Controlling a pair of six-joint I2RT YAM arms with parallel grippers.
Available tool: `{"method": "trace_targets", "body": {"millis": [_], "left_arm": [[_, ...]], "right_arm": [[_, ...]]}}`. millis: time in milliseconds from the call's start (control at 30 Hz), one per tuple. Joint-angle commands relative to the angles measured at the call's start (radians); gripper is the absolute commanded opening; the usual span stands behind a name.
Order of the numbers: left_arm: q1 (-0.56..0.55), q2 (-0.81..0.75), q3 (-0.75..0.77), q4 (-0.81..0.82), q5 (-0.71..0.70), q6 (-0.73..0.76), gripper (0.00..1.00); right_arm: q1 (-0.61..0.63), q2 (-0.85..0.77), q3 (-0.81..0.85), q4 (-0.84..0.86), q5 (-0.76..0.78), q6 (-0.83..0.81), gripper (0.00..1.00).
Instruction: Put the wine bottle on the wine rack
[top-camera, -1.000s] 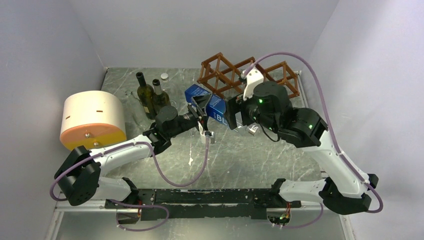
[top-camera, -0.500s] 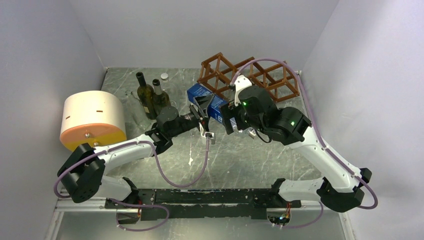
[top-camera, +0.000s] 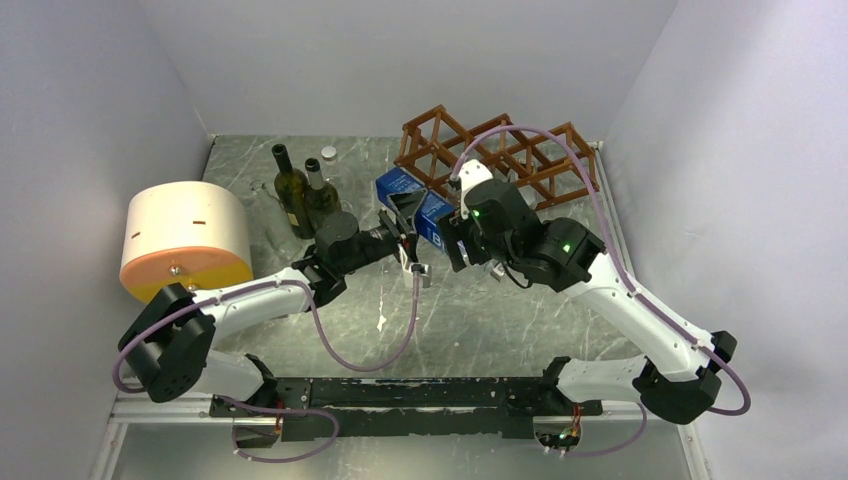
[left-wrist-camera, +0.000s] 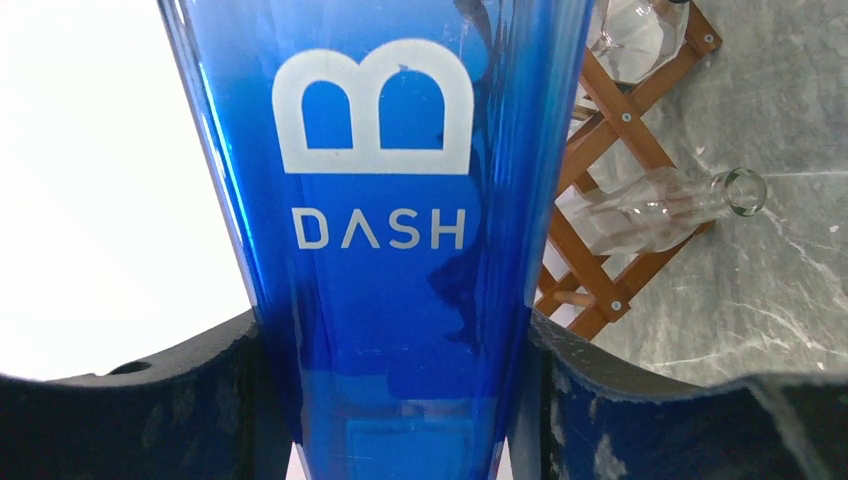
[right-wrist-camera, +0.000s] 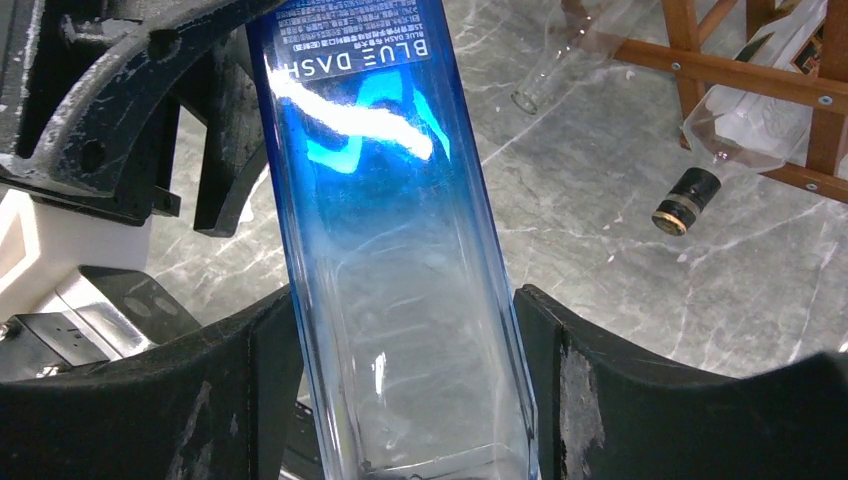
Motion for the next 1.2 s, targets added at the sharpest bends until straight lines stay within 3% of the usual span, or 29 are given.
{"method": "trace_targets", "body": {"millis": [0, 167, 267, 367, 467, 500, 567, 633, 700, 833, 1167], "left_arm": [[0.012, -0.017, 0.071, 0.258, -0.006, -0.067, 0.07], [0.052, -0.044, 0.105, 0.167, 0.058, -0.197, 0.07], [0.057, -0.051, 0.118, 0.114, 0.071, -0.212, 0.07], [0.057, -0.051, 0.108, 0.138, 0.072, -0.203, 0.07], [0.057, -0.048, 0.109, 0.123, 0.068, -0.205, 0.10], [0.058, -0.047, 0.102, 0.143, 0.065, -0.210, 0.16], [0.057, -0.041, 0.075, 0.213, 0.054, -0.226, 0.39], [0.058, -0.034, 0.052, 0.272, 0.036, -0.253, 0.56], [0.057, -0.032, 0.049, 0.256, 0.008, -0.281, 0.75], [0.058, -0.050, 0.069, 0.098, -0.010, -0.338, 0.92], [0.057, -0.113, -0.072, 0.194, 0.020, -0.608, 0.93]], "right_arm": [[0.005, -0.015, -0.044, 0.049, -0.008, 0.004, 0.73], [0.005, -0.012, -0.072, 0.034, -0.002, 0.011, 0.80], [0.006, 0.000, -0.080, 0.035, 0.003, 0.015, 0.78], [0.004, 0.006, -0.081, 0.050, 0.028, 0.014, 0.58], [0.005, -0.002, -0.077, 0.081, 0.030, 0.005, 0.30], [0.005, -0.002, -0.075, 0.088, 0.035, 0.006, 0.23], [0.005, -0.005, -0.073, 0.098, 0.053, 0.006, 0.09], [0.006, -0.008, -0.070, 0.107, 0.094, 0.015, 0.00], [0.004, -0.016, -0.072, 0.123, 0.136, 0.030, 0.00], [0.005, -0.052, -0.087, 0.180, 0.212, 0.058, 0.00], [0.003, -0.081, -0.096, 0.256, 0.316, 0.094, 0.00]]}}
